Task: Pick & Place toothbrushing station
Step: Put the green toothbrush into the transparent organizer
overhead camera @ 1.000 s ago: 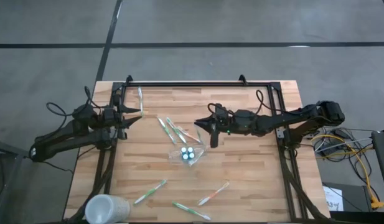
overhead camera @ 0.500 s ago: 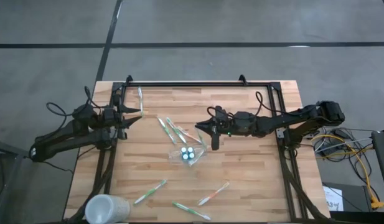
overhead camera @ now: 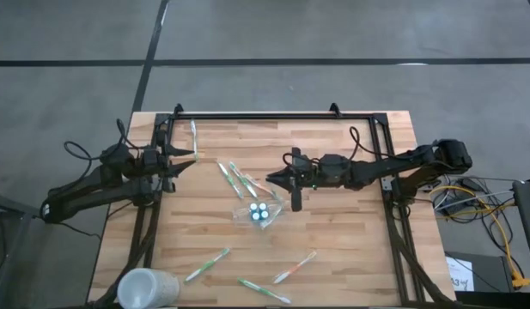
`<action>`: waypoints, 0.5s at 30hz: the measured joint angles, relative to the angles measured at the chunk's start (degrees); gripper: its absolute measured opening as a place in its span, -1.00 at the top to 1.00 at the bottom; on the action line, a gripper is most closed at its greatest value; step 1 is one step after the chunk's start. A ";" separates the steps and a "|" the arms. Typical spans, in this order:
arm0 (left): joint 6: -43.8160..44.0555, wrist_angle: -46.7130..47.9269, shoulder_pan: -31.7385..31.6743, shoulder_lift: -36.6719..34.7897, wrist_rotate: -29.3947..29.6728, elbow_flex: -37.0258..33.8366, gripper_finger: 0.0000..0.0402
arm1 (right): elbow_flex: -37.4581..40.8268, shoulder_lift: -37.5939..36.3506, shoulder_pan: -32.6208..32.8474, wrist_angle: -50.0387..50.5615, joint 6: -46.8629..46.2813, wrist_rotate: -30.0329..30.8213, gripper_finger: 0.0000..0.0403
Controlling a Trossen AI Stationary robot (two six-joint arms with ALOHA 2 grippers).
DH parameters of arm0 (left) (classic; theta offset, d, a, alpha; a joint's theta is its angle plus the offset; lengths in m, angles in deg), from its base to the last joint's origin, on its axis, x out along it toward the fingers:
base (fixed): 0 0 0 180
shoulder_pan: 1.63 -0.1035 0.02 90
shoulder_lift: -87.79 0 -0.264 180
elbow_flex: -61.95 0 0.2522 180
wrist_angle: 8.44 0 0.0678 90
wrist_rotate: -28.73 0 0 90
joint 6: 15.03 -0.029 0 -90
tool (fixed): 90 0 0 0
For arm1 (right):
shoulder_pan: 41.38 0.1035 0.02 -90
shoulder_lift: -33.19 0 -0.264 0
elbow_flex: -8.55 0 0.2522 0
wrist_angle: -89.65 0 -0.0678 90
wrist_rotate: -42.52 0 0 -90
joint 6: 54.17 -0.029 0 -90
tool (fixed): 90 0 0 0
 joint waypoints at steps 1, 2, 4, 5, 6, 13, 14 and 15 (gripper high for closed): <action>0.01 0.02 0.01 0.00 0.02 0.00 0.34 | -0.65 0.24 -0.02 0.97 0.02 -0.19 0.94; 0.01 0.02 0.01 0.00 0.02 0.00 0.34 | -1.53 0.63 -0.02 2.87 -0.02 -0.22 0.94; 0.01 0.02 -0.01 0.00 0.00 0.00 0.34 | -3.95 1.85 -0.09 7.60 -0.11 -0.29 0.94; 0.01 0.02 0.00 0.00 0.01 0.00 0.34 | -5.02 2.54 -0.10 10.91 -0.02 -0.36 0.94; 0.01 0.01 -0.01 0.00 0.02 0.00 0.34 | -6.44 3.26 -0.11 13.68 0.30 -0.36 0.94; 0.00 0.02 -0.01 0.00 0.01 -0.01 0.34 | -13.92 7.75 0.02 22.44 4.44 -1.80 0.94; 0.00 0.02 -0.01 0.00 -0.01 0.00 0.34 | -14.68 8.25 0.02 23.23 4.49 -1.86 0.94; -0.01 0.02 0.00 0.00 0.02 -0.01 0.34 | -15.41 8.80 0.02 24.83 4.37 -1.94 0.94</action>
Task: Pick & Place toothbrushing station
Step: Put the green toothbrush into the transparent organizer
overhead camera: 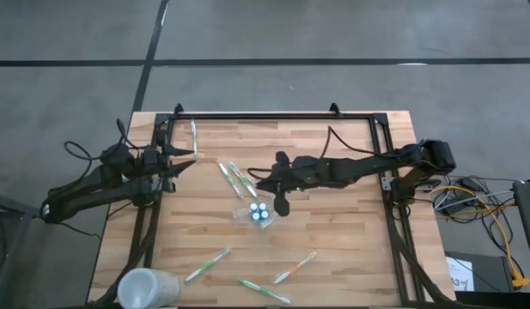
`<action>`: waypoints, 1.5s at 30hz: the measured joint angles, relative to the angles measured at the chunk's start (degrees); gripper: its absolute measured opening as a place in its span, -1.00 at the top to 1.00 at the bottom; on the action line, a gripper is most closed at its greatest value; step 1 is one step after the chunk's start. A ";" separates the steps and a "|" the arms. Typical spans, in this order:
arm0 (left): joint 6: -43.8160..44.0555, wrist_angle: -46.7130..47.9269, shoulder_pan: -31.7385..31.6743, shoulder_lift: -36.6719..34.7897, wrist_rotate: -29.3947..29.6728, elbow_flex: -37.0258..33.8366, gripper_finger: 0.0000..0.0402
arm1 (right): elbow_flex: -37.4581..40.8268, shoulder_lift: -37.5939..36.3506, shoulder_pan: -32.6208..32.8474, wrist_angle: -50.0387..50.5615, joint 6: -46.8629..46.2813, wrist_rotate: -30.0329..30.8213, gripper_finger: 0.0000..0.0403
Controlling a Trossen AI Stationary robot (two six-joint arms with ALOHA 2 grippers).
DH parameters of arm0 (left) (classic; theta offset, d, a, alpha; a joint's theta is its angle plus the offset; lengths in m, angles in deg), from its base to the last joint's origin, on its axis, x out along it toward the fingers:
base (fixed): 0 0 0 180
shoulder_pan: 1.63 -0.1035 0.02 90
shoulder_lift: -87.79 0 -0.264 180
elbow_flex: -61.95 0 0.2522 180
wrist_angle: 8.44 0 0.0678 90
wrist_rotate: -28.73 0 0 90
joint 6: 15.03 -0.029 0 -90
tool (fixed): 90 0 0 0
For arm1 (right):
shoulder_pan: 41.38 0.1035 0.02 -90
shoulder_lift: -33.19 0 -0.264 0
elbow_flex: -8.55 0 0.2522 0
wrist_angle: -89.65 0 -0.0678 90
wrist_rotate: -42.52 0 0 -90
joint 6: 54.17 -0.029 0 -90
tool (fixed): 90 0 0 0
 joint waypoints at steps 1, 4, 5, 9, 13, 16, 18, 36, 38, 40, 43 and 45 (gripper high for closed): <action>0.02 -0.02 0.01 0.00 0.01 0.00 0.34 | -0.93 0.64 0.04 1.10 -0.41 -0.14 0.94; 0.02 0.00 0.00 0.00 0.00 0.01 0.34 | -2.44 1.46 0.21 5.62 -2.14 -1.13 0.94; 0.00 -0.02 -0.01 0.00 -0.01 0.01 0.34 | -2.97 1.84 0.27 6.16 -2.57 -1.72 0.94; 0.01 -0.02 0.01 0.00 -0.02 0.00 0.34 | -2.65 1.97 0.72 8.71 -6.03 -2.87 0.94; 0.00 0.00 -0.01 0.00 -0.02 0.01 0.34 | -2.03 1.65 0.83 11.27 -9.41 -2.83 0.94; 0.00 -0.01 -0.01 0.00 -0.02 0.00 0.34 | -1.94 1.67 0.85 12.10 -10.63 -2.82 0.94; 0.00 0.00 -0.01 0.00 -0.01 0.01 0.34 | -1.94 1.67 0.85 12.33 -12.14 -2.78 0.94; 0.00 0.00 -0.01 0.00 -0.01 0.01 0.34 | -1.94 1.67 0.85 14.45 -21.22 0.29 0.76; 0.01 0.00 -0.01 0.00 -0.02 0.01 0.34 | -1.94 1.67 0.85 14.66 -20.62 0.28 0.65; 0.02 0.00 -0.01 0.00 0.01 0.01 0.34 | -1.94 1.66 0.97 14.88 -20.44 0.29 0.56; 0.00 0.00 -0.01 0.00 0.01 0.01 0.34 | -1.94 1.66 0.98 15.36 -20.46 0.30 0.44; 0.00 0.00 -0.01 0.00 0.00 0.01 0.34 | -1.94 1.65 0.98 15.48 -20.27 0.35 0.38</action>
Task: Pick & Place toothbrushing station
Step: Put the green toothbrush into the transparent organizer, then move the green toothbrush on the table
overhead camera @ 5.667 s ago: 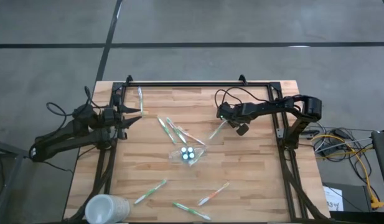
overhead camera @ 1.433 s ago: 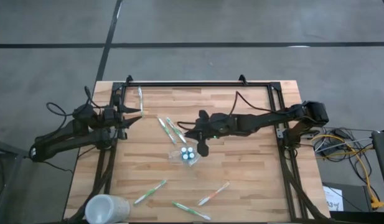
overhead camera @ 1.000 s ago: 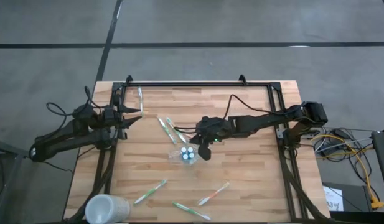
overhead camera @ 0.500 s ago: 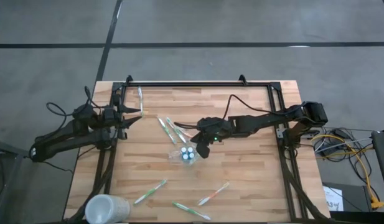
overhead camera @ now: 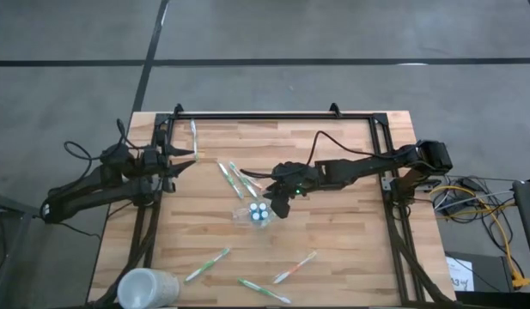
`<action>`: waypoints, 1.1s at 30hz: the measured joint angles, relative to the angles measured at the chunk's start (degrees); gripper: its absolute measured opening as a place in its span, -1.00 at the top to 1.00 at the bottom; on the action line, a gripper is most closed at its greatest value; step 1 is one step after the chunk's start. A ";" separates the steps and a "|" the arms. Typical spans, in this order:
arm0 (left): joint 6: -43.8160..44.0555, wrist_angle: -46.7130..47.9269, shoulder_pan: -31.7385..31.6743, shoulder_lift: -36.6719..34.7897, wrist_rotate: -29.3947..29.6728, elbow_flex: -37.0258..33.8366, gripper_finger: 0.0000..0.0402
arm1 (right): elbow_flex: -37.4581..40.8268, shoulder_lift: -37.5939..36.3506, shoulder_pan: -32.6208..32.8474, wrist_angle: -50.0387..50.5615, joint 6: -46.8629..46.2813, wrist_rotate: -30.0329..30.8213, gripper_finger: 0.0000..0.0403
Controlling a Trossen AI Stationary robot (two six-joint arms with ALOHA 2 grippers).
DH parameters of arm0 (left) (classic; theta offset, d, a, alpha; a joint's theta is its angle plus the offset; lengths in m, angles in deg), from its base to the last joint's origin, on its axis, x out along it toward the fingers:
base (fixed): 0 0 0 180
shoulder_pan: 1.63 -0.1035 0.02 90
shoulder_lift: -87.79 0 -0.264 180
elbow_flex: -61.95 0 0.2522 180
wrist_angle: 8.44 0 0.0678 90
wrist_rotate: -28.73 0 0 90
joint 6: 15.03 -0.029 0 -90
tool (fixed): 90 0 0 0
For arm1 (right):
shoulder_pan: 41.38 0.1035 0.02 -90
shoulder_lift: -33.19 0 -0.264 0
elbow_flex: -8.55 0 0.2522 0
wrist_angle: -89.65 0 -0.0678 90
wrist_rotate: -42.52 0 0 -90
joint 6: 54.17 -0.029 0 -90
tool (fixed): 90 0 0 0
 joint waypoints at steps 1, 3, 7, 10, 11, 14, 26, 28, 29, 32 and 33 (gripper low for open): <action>0.02 0.00 0.00 0.00 0.01 0.00 0.34 | 0.00 -0.08 -0.02 0.00 0.13 0.13 0.36; 0.01 -0.02 0.00 0.00 -0.01 0.00 0.34 | 0.02 -0.34 0.00 0.07 1.60 0.55 0.33; 0.00 -0.02 0.02 0.00 0.01 0.00 0.34 | 0.04 -1.90 0.04 0.56 2.05 6.43 0.31; 0.02 -0.01 0.01 0.00 0.01 0.00 0.34 | 0.04 -3.91 0.00 0.71 3.32 10.39 0.31; 0.00 -0.01 0.02 0.00 -0.01 0.00 0.34 | 0.04 -4.68 0.00 0.94 4.23 11.49 0.31; 0.02 -0.01 0.01 0.00 -0.01 -0.01 0.34 | 0.04 -6.75 0.02 2.26 6.56 13.72 0.30; 0.01 -0.02 0.01 0.00 0.02 -0.01 0.34 | 0.04 -13.36 0.50 10.25 3.00 15.01 0.35; 0.01 0.00 0.00 0.00 -0.01 -0.01 0.34 | 0.04 -13.69 0.50 10.92 2.85 14.99 0.36; 0.02 0.00 0.01 0.00 0.02 0.00 0.34 | 0.07 -13.74 0.50 11.20 2.70 14.99 0.37; 0.00 0.00 0.01 0.00 -0.01 0.00 0.34 | 0.04 -13.83 0.10 11.21 0.42 14.99 0.40; 0.02 0.00 0.00 0.00 0.01 0.00 0.34 | 0.04 -13.60 -0.02 11.20 -0.64 14.99 0.41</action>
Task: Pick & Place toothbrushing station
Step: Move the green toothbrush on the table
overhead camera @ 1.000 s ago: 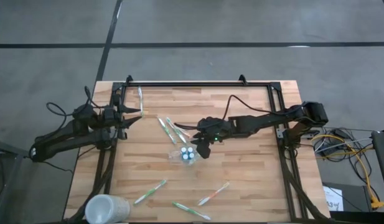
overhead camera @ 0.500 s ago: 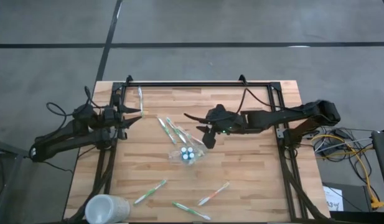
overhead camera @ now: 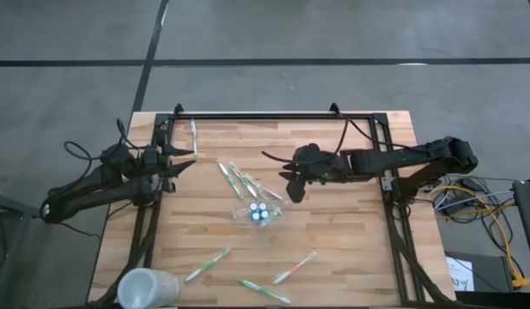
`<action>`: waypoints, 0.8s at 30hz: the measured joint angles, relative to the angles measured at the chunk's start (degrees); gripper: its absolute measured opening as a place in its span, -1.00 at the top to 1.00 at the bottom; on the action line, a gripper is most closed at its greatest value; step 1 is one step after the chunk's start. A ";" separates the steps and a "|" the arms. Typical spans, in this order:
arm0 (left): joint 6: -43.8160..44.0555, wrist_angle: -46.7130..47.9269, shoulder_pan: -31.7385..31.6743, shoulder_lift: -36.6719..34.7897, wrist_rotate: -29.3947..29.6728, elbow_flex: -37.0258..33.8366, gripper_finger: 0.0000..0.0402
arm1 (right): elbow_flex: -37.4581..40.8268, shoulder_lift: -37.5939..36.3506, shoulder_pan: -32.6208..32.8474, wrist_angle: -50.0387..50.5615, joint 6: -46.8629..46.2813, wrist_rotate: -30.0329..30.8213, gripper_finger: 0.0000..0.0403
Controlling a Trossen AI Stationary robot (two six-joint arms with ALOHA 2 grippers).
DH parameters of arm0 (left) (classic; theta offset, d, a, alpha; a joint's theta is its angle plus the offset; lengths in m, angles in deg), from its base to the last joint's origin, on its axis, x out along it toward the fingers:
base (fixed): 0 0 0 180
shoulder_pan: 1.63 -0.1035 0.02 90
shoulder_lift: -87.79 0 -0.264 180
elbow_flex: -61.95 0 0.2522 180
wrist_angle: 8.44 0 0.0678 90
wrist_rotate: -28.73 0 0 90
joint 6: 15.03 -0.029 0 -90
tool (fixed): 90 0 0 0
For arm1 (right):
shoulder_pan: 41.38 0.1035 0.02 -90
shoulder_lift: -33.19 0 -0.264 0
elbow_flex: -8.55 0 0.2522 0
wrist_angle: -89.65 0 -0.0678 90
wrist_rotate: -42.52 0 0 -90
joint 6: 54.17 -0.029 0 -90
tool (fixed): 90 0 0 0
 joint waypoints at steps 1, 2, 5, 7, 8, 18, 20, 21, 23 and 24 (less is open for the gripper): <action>-0.02 0.00 0.00 0.00 0.00 0.00 0.34 | 0.00 0.16 -0.06 -0.04 -1.13 0.02 0.41; -0.01 -0.02 0.00 0.00 -0.01 -0.01 0.34 | 0.00 0.40 -0.23 0.17 -1.72 0.02 0.42; 0.00 0.00 0.01 0.00 -0.02 0.00 0.34 | 0.00 0.88 -0.31 0.40 -1.80 0.02 0.42; -0.02 0.00 0.00 0.00 0.00 0.00 0.34 | 0.00 1.17 -0.26 0.32 -1.48 0.02 0.41; 0.00 -0.01 0.00 0.00 -0.02 0.00 0.34 | 0.00 1.19 -0.26 0.49 -1.50 0.02 0.40; 0.00 0.00 0.00 0.00 -0.02 -0.02 0.34 | 0.00 1.28 -0.26 1.21 -1.32 0.02 0.35; -0.02 0.00 0.00 0.00 0.00 -0.01 0.34 | 0.00 1.28 -0.26 1.23 -1.32 0.02 0.35; -0.02 0.00 0.01 0.00 -0.01 0.00 0.34 | 0.00 1.28 -0.26 1.25 -1.32 0.02 0.36; 0.00 0.00 0.00 0.00 -0.01 0.00 0.34 | 0.00 1.28 -0.26 1.23 -1.28 0.02 0.35; -0.01 0.00 0.01 0.00 -0.01 -0.01 0.34 | 0.00 1.28 -0.26 1.23 -1.21 0.02 0.35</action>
